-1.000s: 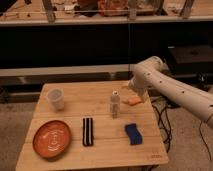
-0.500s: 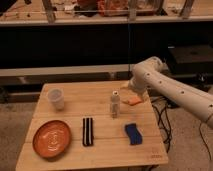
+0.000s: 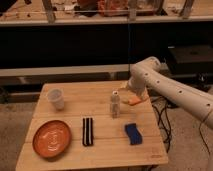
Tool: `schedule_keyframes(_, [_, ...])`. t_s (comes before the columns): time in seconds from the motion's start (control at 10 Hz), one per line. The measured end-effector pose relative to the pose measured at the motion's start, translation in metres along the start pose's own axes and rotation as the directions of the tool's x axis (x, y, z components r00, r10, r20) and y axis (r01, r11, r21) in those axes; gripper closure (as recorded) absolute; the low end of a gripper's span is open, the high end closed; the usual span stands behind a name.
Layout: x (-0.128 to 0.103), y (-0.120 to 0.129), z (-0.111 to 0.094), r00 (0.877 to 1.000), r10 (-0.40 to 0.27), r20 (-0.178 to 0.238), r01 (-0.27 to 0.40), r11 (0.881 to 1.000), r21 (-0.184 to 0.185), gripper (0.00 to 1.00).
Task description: Knock the bottle over
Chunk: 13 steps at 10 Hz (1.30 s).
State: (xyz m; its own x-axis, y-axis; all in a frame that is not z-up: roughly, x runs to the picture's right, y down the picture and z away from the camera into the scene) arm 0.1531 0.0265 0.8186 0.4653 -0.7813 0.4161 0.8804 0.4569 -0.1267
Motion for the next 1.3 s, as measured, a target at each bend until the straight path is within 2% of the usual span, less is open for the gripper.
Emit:
schedule_keyframes(0.6, [-0.006,-0.010,0.005,0.996,-0.086,0.021,0.086,0.996,0.001,0.20])
schedule_keyframes(1.3, [-0.017,-0.022,0.009,0.983,-0.179,0.048,0.178,0.984,0.011,0.20])
